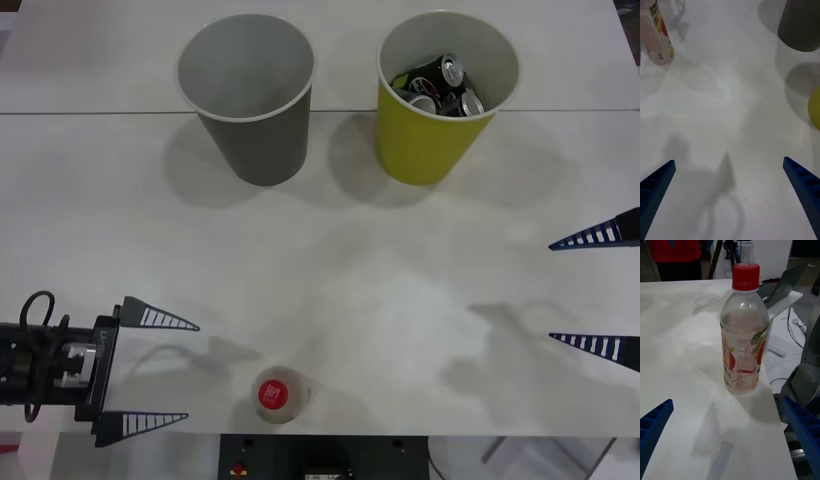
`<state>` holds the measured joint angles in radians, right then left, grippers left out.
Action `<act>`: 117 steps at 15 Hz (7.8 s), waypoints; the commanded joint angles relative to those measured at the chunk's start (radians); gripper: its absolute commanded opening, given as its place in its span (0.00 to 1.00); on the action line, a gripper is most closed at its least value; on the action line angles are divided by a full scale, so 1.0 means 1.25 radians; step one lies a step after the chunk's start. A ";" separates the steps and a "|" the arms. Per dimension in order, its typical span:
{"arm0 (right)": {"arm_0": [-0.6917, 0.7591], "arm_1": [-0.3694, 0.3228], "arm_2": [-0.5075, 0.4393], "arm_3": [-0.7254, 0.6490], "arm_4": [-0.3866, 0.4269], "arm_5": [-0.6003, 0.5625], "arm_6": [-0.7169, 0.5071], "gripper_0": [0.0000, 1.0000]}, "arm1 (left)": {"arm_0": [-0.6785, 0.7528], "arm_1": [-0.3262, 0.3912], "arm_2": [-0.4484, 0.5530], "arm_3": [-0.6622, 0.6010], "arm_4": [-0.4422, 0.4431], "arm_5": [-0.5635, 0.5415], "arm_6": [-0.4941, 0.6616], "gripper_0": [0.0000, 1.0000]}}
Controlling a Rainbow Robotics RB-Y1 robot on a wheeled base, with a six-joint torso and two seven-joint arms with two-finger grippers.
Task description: Put the can into the green bin and the plastic bottle into the gray bin
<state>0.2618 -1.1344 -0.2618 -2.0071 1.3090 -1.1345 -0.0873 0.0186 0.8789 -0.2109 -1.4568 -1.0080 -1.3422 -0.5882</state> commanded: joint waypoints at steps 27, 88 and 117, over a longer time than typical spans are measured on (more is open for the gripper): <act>0.000 0.000 0.000 0.000 0.000 0.000 0.000 1.00 | -0.046 -0.297 -0.063 0.068 -0.152 0.006 -0.019 1.00; 0.000 0.000 0.000 0.000 0.000 0.000 0.000 1.00 | -0.736 0.258 -0.079 -0.232 -0.485 -0.131 1.290 0.00; 0.000 0.000 0.000 0.000 0.000 0.000 0.000 1.00 | -1.254 -0.097 -0.417 0.402 -0.518 0.038 1.337 1.00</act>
<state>0.2618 -1.1345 -0.2618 -2.0071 1.3090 -1.1345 -0.0873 -1.5494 0.7577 -0.7318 -0.9537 -1.6600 -1.2946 1.0834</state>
